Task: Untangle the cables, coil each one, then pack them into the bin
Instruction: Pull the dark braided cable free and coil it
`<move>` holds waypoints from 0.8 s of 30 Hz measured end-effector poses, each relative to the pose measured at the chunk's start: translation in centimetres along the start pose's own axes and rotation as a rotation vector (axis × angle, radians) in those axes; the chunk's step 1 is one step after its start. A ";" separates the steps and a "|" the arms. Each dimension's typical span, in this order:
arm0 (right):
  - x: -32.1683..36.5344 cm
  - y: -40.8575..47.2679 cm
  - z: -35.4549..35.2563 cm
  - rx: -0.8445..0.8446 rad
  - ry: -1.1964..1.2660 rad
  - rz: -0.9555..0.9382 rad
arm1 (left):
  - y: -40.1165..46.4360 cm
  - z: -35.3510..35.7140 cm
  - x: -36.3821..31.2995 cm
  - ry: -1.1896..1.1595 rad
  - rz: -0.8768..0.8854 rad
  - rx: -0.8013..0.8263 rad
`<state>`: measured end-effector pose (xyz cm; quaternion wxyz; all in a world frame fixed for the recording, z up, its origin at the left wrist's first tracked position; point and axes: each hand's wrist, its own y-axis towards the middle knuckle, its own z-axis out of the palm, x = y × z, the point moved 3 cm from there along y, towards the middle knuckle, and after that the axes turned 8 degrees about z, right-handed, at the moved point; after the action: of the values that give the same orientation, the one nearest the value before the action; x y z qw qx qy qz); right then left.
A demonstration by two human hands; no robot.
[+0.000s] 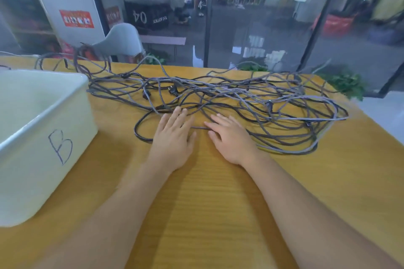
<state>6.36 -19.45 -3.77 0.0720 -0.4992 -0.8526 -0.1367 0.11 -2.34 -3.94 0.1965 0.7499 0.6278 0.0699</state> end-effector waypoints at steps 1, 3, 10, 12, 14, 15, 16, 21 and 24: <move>0.0 -0.4 0.0 -0.010 0.026 -0.003 | -0.3 -0.1 -0.7 -0.040 0.032 0.016; 0.0 -1.3 -0.1 -0.015 0.085 0.002 | -0.8 -0.4 -1.8 -0.120 0.063 0.038; -0.3 -3.0 -1.3 -0.124 0.104 -0.002 | -1.3 -1.7 -1.7 -0.149 0.014 -0.099; -0.5 -3.5 -1.7 -0.149 0.056 -0.020 | -1.2 -1.6 -1.3 -0.152 0.015 -0.101; -1.2 -4.1 -2.3 -0.180 0.045 -0.022 | -1.1 -1.6 -1.0 -0.150 -0.005 -0.115; -1.8 -4.3 -2.7 -0.194 0.048 -0.011 | -1.1 -1.7 -0.6 -0.145 -0.037 -0.133; -2.6 -4.6 -3.0 -0.204 0.047 0.008 | -1.1 -1.9 -0.1 -0.138 -0.079 -0.153; -5.0 -5.3 -3.7 -0.265 0.084 0.065 | -1.5 -2.6 1.5 -0.160 -0.140 -0.232; -3.3 -5.4 -3.2 -0.249 0.138 -0.008 | -1.1 -2.2 -1.4 -0.168 0.041 -0.233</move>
<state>3.28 -25.66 -2.46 0.0673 -0.4905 -0.8239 -0.2758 -1.95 -3.07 -2.11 0.3326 0.7379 0.5813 0.0831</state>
